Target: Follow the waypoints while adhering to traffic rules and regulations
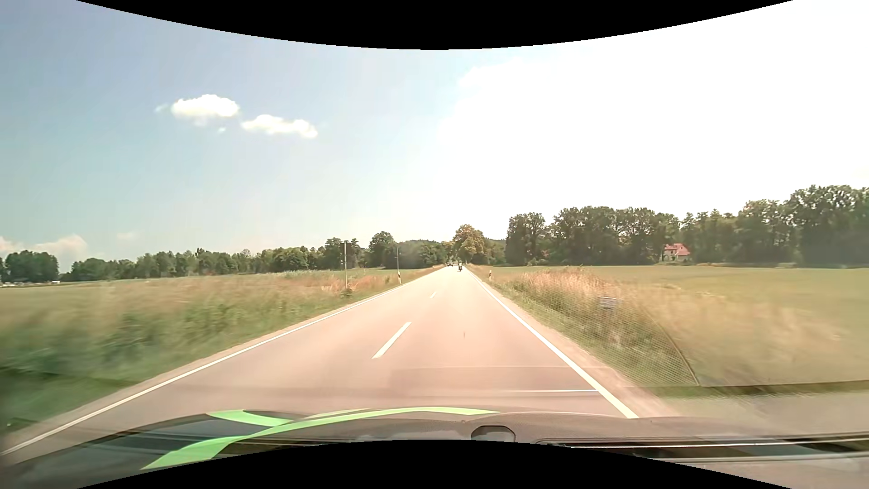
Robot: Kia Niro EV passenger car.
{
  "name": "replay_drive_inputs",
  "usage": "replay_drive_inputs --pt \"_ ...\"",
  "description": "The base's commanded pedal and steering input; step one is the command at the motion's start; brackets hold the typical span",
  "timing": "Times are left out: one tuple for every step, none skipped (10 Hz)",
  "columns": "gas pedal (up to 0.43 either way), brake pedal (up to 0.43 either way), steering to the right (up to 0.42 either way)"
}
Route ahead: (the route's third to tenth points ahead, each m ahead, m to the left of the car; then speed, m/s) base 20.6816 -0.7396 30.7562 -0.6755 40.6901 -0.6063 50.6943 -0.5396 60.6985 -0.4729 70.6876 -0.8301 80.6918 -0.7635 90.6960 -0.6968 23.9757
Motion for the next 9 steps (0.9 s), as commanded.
replay_drive_inputs --pt "0.157 0.000 -0.001" --pt "0.169 0.000 -0.001" --pt "0.189 0.000 -0.001" --pt "0.209 0.000 -0.001" --pt "0.240 0.000 0.000" --pt "0.248 0.000 0.000" --pt "0.248 0.000 0.000" --pt "0.248 0.000 0.000" --pt "0.248 0.000 0.000"
